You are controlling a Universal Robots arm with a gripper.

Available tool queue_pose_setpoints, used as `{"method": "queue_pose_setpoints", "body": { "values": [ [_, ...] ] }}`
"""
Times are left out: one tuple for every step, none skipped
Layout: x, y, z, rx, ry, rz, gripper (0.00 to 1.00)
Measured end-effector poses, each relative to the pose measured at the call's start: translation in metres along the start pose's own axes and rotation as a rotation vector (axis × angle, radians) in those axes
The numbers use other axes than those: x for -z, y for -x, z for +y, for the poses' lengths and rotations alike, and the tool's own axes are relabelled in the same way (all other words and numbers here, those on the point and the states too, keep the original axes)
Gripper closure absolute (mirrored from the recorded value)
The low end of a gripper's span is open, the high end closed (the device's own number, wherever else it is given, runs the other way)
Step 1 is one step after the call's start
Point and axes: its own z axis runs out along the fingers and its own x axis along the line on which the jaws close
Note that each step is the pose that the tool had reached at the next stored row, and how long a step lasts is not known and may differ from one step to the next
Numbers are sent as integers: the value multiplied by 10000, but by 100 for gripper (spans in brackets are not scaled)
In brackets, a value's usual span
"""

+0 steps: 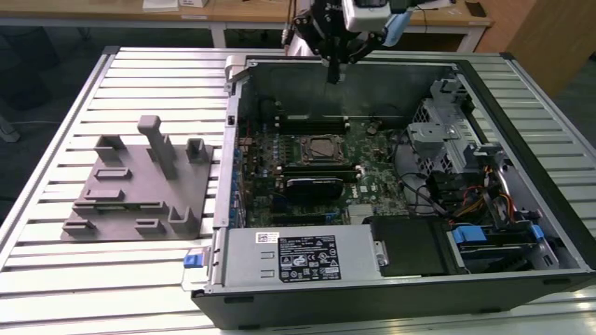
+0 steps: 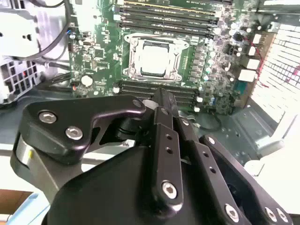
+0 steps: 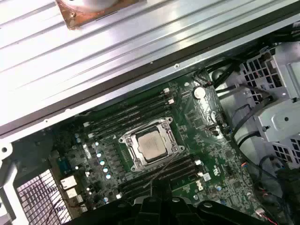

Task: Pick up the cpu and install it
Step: 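Install the first cpu locking lever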

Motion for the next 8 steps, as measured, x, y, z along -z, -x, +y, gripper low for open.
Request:
{"method": "queue_pose_setpoints", "body": {
  "values": [
    [45,1,0,0,0,0,89],
    [92,2,0,0,0,0,89],
    [138,3,0,-1,0,0,89],
    [183,4,0,0,-1,0,89],
    [227,5,0,0,1,0,89],
    [272,6,0,0,-1,0,89],
    [314,7,-1,-1,-6,0,89],
    [309,8,0,1,5,0,89]
  ]
}}
